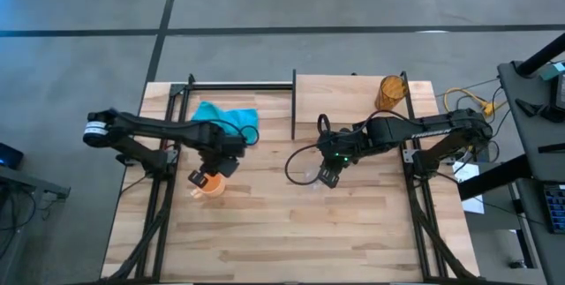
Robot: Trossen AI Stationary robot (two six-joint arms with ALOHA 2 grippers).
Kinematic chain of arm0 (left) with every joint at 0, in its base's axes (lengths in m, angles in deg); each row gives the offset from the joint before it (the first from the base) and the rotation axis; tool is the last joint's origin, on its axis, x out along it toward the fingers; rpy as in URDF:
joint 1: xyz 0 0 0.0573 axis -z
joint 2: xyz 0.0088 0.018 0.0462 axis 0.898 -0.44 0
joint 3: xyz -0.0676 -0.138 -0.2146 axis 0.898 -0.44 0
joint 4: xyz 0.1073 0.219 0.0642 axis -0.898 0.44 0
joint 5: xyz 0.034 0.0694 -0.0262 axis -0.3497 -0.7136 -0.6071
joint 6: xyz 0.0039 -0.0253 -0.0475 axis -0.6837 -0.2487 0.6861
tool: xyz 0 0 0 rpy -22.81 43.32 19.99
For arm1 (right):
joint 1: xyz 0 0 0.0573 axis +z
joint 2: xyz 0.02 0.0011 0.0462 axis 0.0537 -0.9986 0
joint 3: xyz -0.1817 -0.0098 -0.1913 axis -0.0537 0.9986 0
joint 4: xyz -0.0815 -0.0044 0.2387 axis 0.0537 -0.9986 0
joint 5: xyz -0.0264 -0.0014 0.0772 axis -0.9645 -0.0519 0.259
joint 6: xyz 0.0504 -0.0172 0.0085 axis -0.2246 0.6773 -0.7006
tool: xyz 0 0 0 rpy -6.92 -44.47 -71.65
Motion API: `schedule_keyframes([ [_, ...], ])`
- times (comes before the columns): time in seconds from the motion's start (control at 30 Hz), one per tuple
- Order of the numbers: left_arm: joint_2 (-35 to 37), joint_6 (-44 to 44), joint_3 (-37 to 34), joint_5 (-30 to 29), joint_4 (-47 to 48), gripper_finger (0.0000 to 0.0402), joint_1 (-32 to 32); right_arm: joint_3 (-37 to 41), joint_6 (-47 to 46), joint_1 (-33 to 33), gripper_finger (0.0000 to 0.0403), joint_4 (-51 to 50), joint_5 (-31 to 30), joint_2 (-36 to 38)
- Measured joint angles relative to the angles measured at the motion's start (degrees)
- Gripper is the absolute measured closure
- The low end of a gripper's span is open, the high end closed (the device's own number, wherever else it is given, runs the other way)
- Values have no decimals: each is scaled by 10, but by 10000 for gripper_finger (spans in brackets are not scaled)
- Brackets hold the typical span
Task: Stack small to large cups/mugs on shelf
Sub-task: Put the yellow mug on the shelf
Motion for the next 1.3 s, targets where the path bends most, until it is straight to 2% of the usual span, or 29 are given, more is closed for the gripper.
schedule_keyframes([
  [0.27,-34,0,0,1,-4,359,0,0,0,0,332,0,0,0],
  [0.47,-32,0,-1,-5,-3,361,0,0,0,0,326,0,0,0],
  [0.6,-30,16,6,-18,2,392,0,0,0,0,328,0,0,0],
  [0.73,-30,51,14,-37,4,399,0,0,0,0,333,0,0,0],
  [0.93,-30,170,59,-47,8,401,0,0,0,0,330,0,0,0],
  [1.13,-36,328,156,-47,8,401,0,0,0,0,322,0,0,0],
  [1.3,-51,407,234,-75,18,401,-5,0,0,1,318,29,-9,0],
])
